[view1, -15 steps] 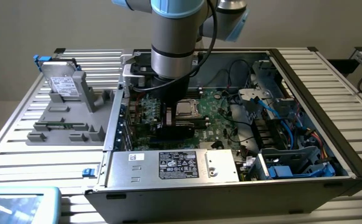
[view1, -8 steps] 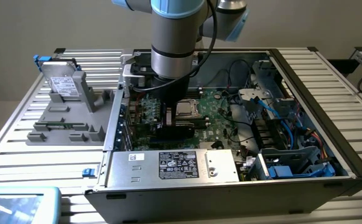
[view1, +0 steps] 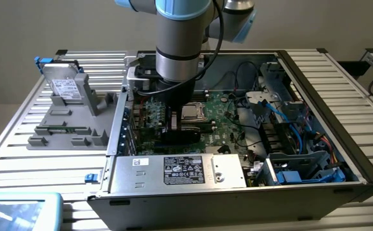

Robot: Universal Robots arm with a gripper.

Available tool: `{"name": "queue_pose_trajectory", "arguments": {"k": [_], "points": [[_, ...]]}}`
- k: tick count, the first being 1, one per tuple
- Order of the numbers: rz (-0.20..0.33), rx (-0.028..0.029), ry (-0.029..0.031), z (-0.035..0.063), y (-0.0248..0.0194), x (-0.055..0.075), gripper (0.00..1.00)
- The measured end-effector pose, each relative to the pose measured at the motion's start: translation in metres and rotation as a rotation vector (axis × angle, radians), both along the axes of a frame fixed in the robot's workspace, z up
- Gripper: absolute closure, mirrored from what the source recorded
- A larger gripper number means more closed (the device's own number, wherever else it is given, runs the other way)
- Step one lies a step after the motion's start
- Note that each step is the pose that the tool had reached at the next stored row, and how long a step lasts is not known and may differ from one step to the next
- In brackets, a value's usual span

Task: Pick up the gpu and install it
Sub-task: 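Insert the gpu into the slot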

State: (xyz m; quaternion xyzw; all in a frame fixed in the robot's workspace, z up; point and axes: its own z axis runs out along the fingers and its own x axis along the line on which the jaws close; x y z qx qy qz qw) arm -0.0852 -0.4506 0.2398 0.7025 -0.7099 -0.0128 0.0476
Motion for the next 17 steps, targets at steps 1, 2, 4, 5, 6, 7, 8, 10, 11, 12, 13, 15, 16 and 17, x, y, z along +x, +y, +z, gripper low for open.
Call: {"name": "queue_pose_trajectory", "arguments": {"k": [1,2,4,5,6,7,8,10,11,12,13,15,16,17], "points": [[0.0,-0.0001,0.0001,-0.0001,0.0,0.0,0.72],[0.0,-0.0001,0.0,-0.0002,0.0,0.0,0.72],[0.0,0.0,0.0,-0.0005,0.0,0.0,0.72],[0.0,0.0,0.0,-0.0006,0.0,0.0001,0.72],[0.0,-0.0001,0.0,-0.0007,0.0,0.0001,0.72],[0.0,0.0,0.0,-0.0008,0.0,0.0001,0.72],[0.0,0.0,0.0,-0.0008,0.0,0.0001,0.72],[0.0,0.0,0.0,-0.0009,0.0,0.0001,0.72],[0.0,0.0001,0.0,-0.0009,0.0,0.0,0.72],[0.0,0.0,0.0,-0.0009,0.0,0.0001,0.72],[0.0,0.0,0.0,-0.0009,0.0,0.0,0.72],[0.0,0.0,0.0,-0.0009,0.0,0.0,0.72],[0.0,0.0001,0.0,-0.0009,0.0,0.0,0.72],[0.0,0.0,0.0,-0.0009,0.0,0.0,0.72]]}}
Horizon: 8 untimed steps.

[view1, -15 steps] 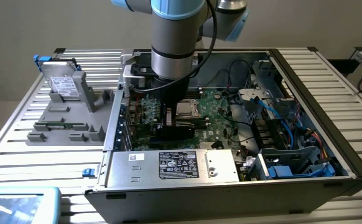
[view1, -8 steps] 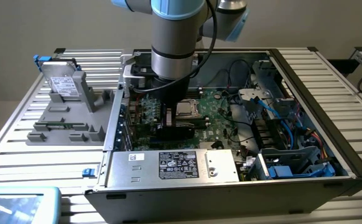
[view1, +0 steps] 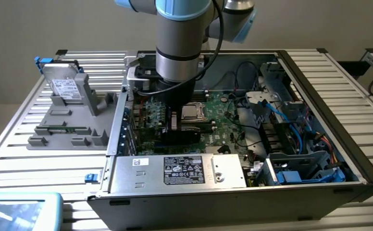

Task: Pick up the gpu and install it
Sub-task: 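Insert the gpu into the slot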

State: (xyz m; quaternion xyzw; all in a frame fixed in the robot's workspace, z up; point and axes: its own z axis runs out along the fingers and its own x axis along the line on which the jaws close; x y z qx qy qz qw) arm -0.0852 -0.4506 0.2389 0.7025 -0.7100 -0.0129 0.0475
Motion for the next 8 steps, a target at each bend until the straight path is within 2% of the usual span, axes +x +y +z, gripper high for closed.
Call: {"name": "queue_pose_trajectory", "arguments": {"k": [4,5,6,7,8], "points": [[0.0,0.0002,-0.0018,-0.0001,0.0,-0.0002,0.71],[-0.001,0.0013,-0.0037,-0.0002,0.0001,-0.0003,0.65],[-0.001,0.0004,-0.0062,0.0003,0.0,-0.0002,0.65],[0.0,0.0001,-0.0102,0.001,0.0,0.0,0.58],[0.0,0.0002,-0.0152,0.0019,0.0001,0.0,0.58]]}}
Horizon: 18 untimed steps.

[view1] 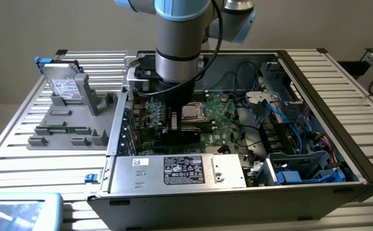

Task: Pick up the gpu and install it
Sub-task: 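Insert the gpu into the slot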

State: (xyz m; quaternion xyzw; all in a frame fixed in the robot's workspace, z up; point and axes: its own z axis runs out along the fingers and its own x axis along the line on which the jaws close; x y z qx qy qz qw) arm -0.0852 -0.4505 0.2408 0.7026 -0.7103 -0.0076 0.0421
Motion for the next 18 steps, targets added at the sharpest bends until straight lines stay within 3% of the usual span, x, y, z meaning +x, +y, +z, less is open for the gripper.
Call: {"name": "queue_pose_trajectory", "arguments": {"k": [3,13,18], "points": [[0.0,-0.0017,-0.0136,0.0052,0.0004,0.0,0.58],[0.0,-0.0055,-0.0142,0.0457,0.0011,-0.004,0.58],[0.0,-0.0058,-0.0144,0.0486,0.0012,-0.007,0.58]]}}
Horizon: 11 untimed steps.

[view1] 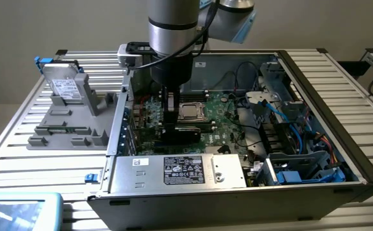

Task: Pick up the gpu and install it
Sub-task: 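Insert the gpu into the slot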

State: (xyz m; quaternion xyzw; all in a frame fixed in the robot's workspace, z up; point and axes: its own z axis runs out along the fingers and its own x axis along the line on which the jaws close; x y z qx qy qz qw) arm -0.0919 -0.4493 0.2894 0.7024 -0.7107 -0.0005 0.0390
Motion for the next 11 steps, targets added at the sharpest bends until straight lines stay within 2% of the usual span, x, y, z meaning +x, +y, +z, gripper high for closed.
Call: {"name": "queue_pose_trajectory", "arguments": {"k": [11], "points": [[0.0,-0.0001,0.0001,0.0001,0.0,0.0,0.58]]}}
